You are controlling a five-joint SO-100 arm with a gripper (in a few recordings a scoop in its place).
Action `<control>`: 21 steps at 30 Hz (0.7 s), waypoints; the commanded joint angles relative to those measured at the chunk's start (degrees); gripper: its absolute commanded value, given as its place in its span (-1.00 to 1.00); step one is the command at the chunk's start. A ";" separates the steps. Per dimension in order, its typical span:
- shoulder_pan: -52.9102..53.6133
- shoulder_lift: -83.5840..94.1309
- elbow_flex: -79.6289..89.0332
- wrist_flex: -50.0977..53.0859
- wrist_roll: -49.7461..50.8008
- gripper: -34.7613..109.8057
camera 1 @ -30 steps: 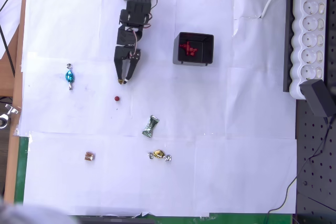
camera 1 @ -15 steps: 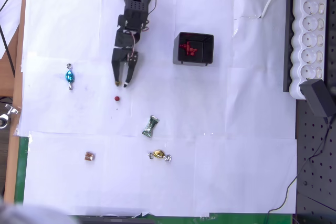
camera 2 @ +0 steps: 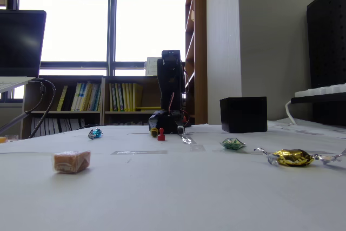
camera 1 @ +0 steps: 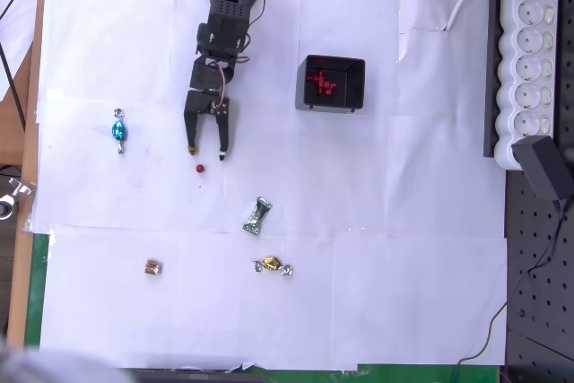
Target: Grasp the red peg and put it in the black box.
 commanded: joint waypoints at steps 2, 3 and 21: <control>1.05 -0.26 5.10 2.02 -0.97 -0.20; 1.05 -0.26 5.54 2.55 -0.97 -0.20; 1.58 0.35 10.02 7.38 -2.11 -0.18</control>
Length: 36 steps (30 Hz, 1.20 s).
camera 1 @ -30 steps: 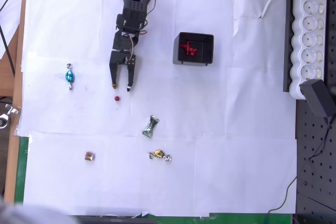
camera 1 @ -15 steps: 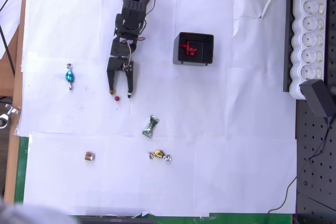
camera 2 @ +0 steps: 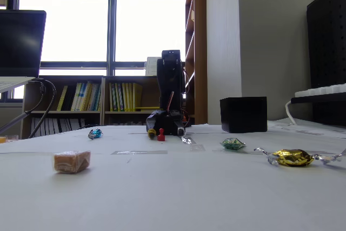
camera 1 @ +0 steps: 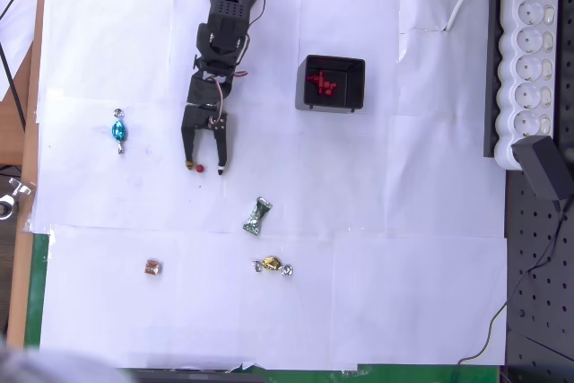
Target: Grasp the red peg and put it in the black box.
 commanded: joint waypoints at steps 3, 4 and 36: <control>0.88 0.44 2.64 -0.44 -1.05 -0.18; 0.88 0.44 2.72 -0.44 -1.05 -0.18; 0.97 -4.39 -1.58 8.00 -2.29 -0.18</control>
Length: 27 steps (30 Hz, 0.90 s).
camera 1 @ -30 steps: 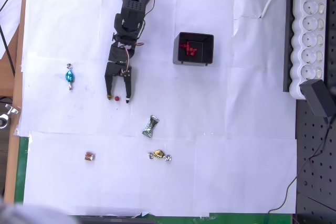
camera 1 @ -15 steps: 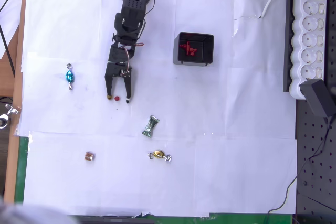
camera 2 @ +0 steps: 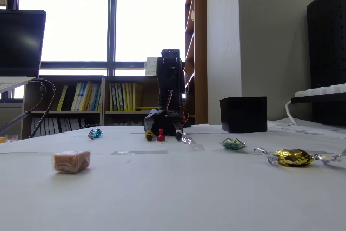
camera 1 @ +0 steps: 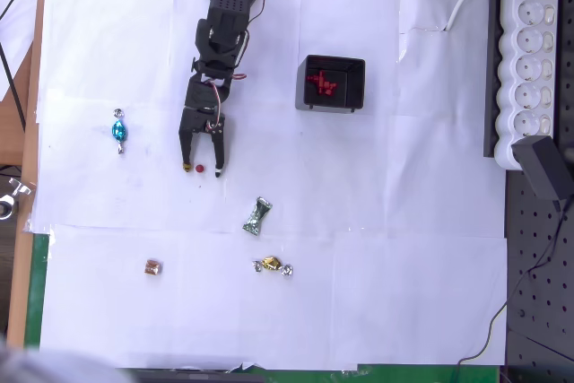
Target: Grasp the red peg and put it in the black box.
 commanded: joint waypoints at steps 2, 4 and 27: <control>0.97 -1.76 -0.53 0.18 -0.44 -0.18; 1.05 -1.85 -0.70 0.18 -0.44 -0.18; 1.41 -1.85 -1.58 -0.88 -0.26 -0.23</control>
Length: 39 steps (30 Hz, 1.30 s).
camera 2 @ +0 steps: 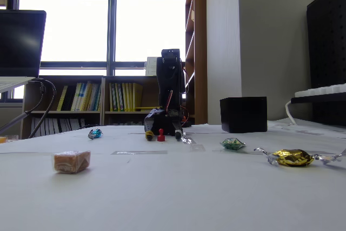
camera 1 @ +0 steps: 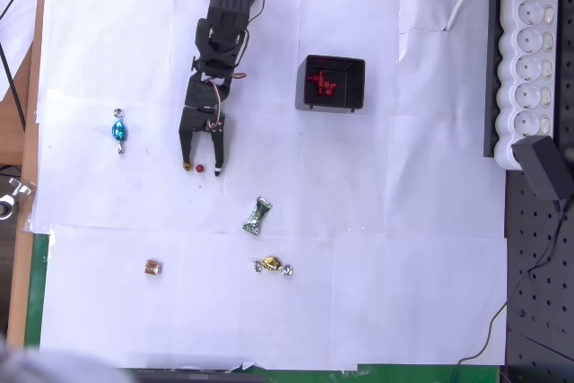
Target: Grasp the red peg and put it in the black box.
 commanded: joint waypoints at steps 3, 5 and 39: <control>0.88 -1.32 -0.35 -0.44 -0.35 -0.28; 0.88 -1.23 -0.26 -0.44 -0.26 -0.31; -2.99 -38.06 22.41 76.73 15.73 -0.52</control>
